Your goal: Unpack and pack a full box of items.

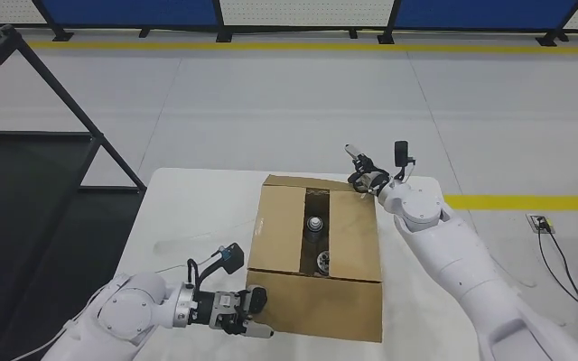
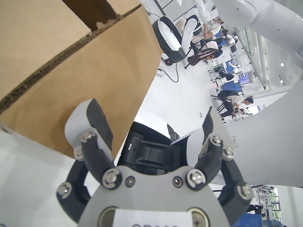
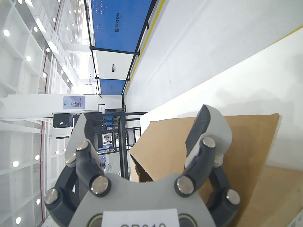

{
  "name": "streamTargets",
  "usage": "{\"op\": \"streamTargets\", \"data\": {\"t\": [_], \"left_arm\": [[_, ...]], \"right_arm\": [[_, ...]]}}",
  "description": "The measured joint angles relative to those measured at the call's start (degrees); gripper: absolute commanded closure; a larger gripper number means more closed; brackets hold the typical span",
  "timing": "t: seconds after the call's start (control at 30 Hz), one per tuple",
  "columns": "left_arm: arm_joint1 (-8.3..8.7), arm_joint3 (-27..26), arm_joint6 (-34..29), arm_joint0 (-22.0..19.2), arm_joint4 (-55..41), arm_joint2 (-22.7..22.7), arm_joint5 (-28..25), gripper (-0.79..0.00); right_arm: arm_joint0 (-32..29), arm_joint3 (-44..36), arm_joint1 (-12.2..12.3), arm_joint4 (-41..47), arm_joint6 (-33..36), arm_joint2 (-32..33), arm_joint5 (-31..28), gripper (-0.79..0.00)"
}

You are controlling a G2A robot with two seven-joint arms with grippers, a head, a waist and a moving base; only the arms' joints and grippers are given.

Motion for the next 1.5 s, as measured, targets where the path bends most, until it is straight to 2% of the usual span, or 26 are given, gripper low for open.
{"op": "streamTargets", "data": {"t": [0.5, 1.1, 1.27, 1.5], "left_arm": [[-1.07, 1.7, 2.7, -0.9, 4.0, 1.8, 2.8, -0.785], [-1.79, 2.3, 2.3, -1.3, 4.2, 2.3, 2.6, -0.785], [-1.68, 0.4, 2.0, -1.0, 4.3, 1.3, 2.1, -0.785], [-0.76, -5.3, 2.5, 1.5, 3.6, -2.9, 1.1, -0.785]], "right_arm": [[-0.2, 2.1, -0.8, -2.2, 1.2, 3.5, -1.8, -0.785], [-0.6, 2.6, -1.3, -4.9, 2.0, 7.3, -2.4, -0.785], [-1.7, 0.8, -1.0, -4.7, 2.1, 9.2, -5.8, -0.785], [-4.9, -5.8, 0.1, -4.4, 8.1, 12.1, -10.3, -0.785]]}}
